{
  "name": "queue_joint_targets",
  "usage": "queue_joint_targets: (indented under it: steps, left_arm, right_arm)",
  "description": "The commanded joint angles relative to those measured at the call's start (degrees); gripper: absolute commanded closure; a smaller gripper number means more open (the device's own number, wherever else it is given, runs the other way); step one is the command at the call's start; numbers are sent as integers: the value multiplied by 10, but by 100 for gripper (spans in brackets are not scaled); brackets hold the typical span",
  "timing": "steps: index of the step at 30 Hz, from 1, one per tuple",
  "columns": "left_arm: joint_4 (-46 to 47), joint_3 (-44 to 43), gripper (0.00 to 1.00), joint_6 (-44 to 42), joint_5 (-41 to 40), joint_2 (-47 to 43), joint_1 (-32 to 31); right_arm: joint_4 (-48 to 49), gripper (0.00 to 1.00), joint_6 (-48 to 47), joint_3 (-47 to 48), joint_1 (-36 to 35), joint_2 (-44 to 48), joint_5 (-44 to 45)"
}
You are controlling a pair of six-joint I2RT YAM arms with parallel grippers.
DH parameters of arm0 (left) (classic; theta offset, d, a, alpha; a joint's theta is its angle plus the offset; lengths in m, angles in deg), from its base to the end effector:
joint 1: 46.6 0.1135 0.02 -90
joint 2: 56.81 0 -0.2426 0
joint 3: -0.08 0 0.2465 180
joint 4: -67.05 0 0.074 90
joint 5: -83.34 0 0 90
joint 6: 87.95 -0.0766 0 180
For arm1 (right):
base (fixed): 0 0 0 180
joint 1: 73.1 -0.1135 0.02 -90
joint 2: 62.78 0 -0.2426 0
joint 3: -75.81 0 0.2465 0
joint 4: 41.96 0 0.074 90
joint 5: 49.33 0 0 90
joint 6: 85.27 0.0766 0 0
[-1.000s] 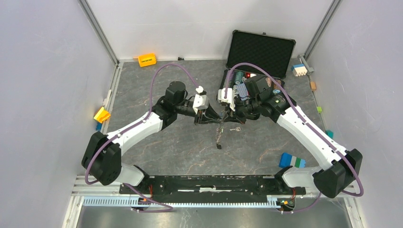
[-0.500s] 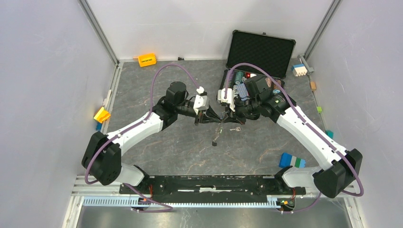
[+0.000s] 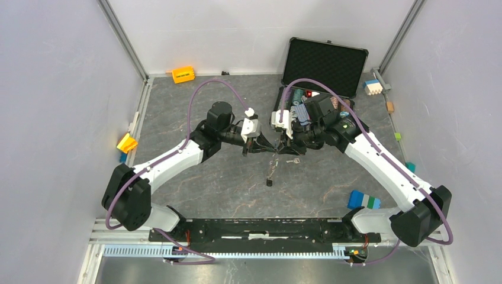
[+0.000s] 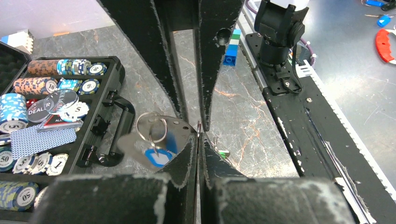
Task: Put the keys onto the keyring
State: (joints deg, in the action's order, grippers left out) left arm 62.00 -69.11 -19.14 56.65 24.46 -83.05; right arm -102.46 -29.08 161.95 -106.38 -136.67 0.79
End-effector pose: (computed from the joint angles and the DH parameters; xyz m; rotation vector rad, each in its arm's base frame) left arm 0.2230 -0.2498 0.2698 1.4948 1.1146 -1.2034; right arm 0.2088 0.1958 0.2998 -1.5296 1.7336 0.8268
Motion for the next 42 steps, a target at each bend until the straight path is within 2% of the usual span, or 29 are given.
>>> queue_joint_targets:
  steps: [1, 3, 5, 13, 16, 21, 27, 33, 37, 42]
  left_arm:
    - [3, 8, 98, -23, 5, -23, 0]
    - [0, 15, 98, -20, 1, -33, 12]
    - [0, 22, 98, -11, -5, -46, 28]
    - [0, 36, 98, 59, -16, -97, 68]
    - [12, 36, 98, 96, -17, -101, 68]
    - [84, 63, 98, 143, -2, -105, 69]
    - [38, 54, 98, 93, 8, -101, 68]
    - [-21, 46, 98, 52, -11, -96, 72]
    - [-76, 35, 98, 16, -15, -98, 79]
    - [-87, 35, 98, 7, -10, -105, 81]
  right_arm:
    - [41, 70, 3, -7, 2, 22, 25]
    - [53, 47, 2, -24, 9, 38, 46]
    - [55, 42, -7, -37, 24, 52, 58]
    - [118, 39, -4, -138, 92, 97, 88]
    - [159, 39, 12, -183, 94, 88, 91]
    - [210, 40, 21, -224, 95, 36, 108]
    - [225, 42, -2, -219, 95, -35, 154]
    - [204, 42, -29, -173, 103, -117, 176]
    - [190, 42, -48, -144, 113, -173, 175]
    - [151, 38, -100, -104, 122, -230, 169]
